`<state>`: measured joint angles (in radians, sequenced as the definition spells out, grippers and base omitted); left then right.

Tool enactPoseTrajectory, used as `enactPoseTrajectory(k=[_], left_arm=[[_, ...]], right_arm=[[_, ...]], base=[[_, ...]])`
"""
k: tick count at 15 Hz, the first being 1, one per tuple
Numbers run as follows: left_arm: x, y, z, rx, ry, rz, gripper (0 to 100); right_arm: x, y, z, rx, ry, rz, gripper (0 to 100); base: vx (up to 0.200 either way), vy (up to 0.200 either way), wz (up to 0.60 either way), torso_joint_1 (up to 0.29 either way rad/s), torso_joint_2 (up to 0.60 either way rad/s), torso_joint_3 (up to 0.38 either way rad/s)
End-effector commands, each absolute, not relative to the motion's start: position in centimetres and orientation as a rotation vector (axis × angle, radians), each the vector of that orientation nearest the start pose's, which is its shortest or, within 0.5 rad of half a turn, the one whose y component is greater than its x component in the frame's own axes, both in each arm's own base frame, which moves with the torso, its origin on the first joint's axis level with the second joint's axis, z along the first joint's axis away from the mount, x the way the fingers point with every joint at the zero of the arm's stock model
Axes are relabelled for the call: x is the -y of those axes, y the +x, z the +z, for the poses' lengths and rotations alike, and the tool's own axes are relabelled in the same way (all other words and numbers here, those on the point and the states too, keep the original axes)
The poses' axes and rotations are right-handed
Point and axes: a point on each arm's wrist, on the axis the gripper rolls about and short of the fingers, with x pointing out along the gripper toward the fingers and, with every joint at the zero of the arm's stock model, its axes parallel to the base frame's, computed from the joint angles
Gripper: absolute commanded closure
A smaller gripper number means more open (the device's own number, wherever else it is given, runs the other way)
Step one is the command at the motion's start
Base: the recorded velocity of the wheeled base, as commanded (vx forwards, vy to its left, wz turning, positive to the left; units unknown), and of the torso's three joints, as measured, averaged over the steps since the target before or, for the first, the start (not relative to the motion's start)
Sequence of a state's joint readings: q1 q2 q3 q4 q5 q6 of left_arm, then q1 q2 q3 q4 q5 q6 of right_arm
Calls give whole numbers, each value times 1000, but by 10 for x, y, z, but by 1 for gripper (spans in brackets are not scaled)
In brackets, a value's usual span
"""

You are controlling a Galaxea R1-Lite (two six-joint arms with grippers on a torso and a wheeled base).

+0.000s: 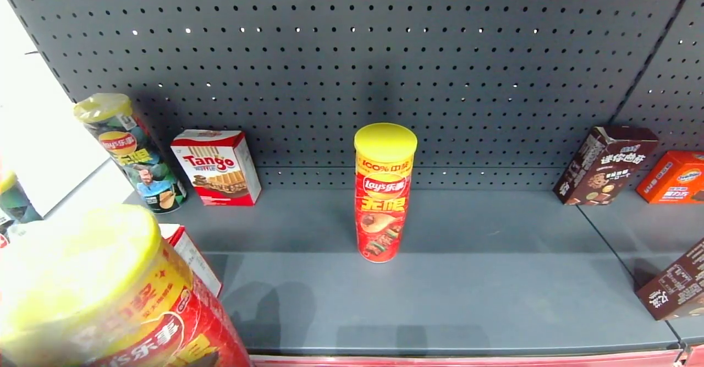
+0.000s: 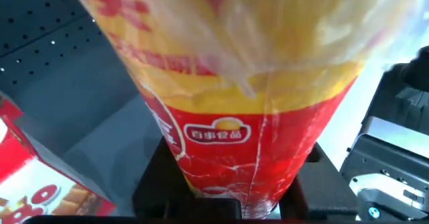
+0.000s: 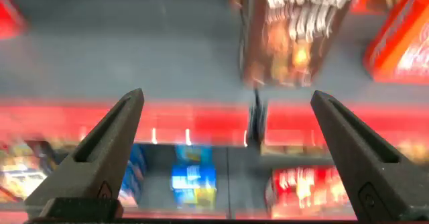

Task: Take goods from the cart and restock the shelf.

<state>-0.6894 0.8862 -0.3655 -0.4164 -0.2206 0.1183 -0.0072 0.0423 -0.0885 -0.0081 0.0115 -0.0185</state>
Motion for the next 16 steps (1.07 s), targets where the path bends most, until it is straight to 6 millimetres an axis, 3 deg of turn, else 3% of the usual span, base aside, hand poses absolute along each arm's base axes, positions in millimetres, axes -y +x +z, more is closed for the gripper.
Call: enactPoseTrajectory(k=[1, 3, 4, 7, 9, 14, 16], left_arm=[[73, 80, 210, -32, 130, -919, 100], [73, 80, 210, -34, 124, -919, 100], [72, 79, 206, -53, 124, -921, 100], [73, 80, 211, -41, 108, -919, 100], [73, 81, 210, -45, 108, -917, 100], [73, 80, 211, -44, 96, -915, 100], [72, 80, 209, -49, 96, -914, 100]], right_arm=[[-1, -15, 138, 3, -18, 40, 0], [-1, -18, 142, 11, -65, 70, 0], [-1, -18, 160, 41, -67, 117, 0], [-2, -11, 171, 22, -80, 209, 0], [-4, 8, 204, 12, -130, 232, 0], [-16, 56, 236, -40, -137, 407, 0], [-27, 84, 253, -79, -143, 458, 0]], base=[[0, 0, 0, 0, 0, 0], [0, 0, 0, 0, 0, 0], [0, 0, 0, 0, 0, 0], [0, 0, 0, 0, 0, 0], [0, 0, 0, 0, 0, 0], [0, 0, 0, 0, 0, 0], [0, 0, 0, 0, 0, 0]])
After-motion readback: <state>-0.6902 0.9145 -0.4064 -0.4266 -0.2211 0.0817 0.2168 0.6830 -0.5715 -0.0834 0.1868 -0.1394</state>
